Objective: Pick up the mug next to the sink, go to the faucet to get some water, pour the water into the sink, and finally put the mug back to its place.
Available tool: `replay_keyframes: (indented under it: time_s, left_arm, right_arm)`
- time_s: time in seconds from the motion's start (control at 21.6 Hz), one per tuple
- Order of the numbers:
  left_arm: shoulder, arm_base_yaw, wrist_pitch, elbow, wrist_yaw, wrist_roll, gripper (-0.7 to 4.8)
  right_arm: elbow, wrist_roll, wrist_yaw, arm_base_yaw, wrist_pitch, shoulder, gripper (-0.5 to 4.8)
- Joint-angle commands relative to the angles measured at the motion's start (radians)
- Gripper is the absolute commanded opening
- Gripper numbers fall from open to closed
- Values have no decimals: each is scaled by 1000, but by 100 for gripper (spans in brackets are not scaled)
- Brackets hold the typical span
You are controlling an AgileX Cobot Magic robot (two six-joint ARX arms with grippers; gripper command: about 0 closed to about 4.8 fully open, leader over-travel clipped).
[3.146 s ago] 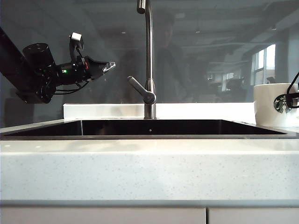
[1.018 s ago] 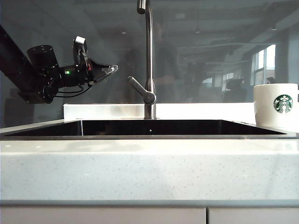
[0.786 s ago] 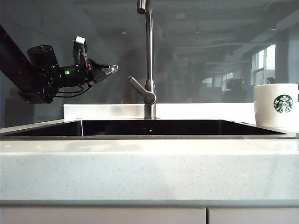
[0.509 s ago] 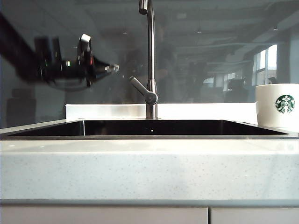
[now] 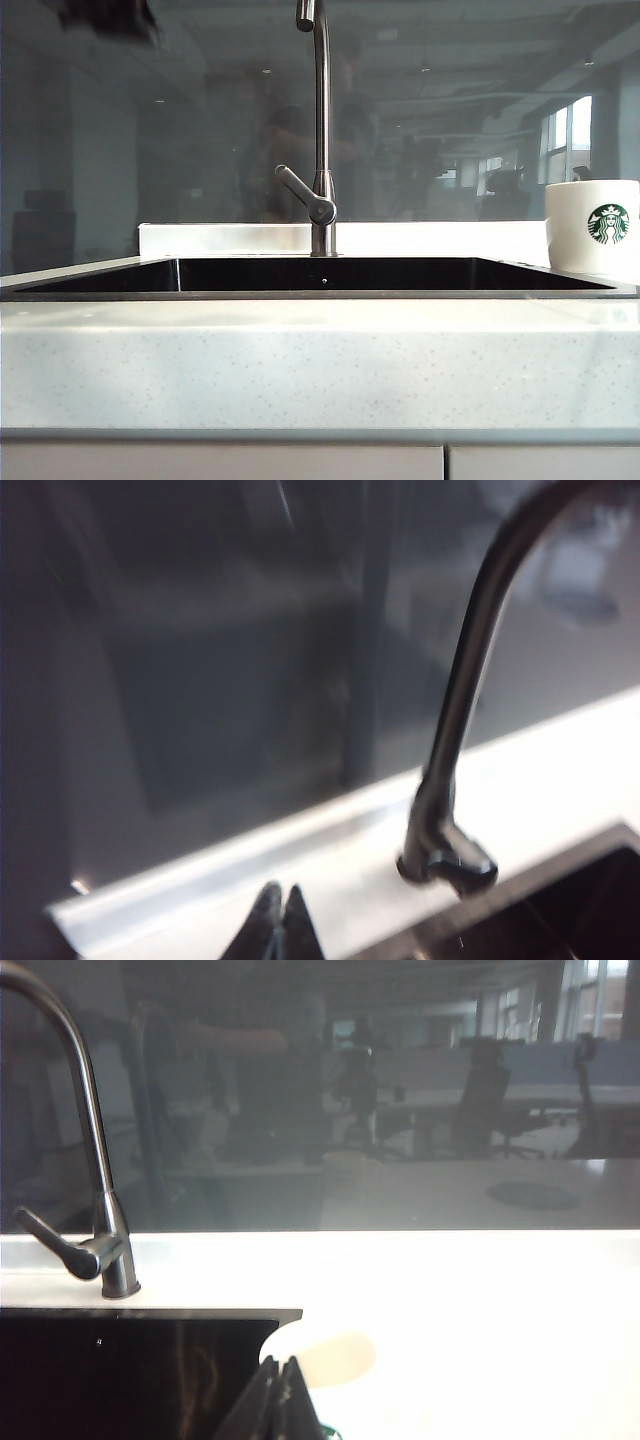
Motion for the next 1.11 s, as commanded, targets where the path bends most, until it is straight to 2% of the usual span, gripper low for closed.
replay_keyframes:
  time_s: [0.05, 0.14, 0.32, 0.42, 0.51, 0.6, 0.74, 1.11]
  left_arm:
    - [-143, -3, 38, -152, -66, 5, -4]
    - [-244, -3, 55, -259, -79, 6, -4]
    - [-422, -3, 102, -472, -184, 5, -4]
    - [-542, -3, 187, -633, -246, 6, -4]
    - [-691, -2, 290, -818, -352, 11, -4]
    - [-778, -2, 340, -912, -403, 25, -4]
    - [-963, -3, 422, -1099, -398, 7, -4]
    - [-1458, -3, 432, -1504, -405, -70, -4]
  right_arm:
    - [5, 4, -2, 0, -36, -1, -5]
    - [5, 4, -1, 0, -68, -1, -5]
    - [5, 4, -1, 0, -100, -1, -5]
    - [5, 4, -1, 0, -126, -1, -5]
    - [5, 4, -1, 1, -146, -2, -5]
    - [5, 4, -1, 1, -158, -1, -5]
    - [5, 4, -1, 1, -185, -1, -5]
    - [5, 4, -1, 2, -187, -1, -5]
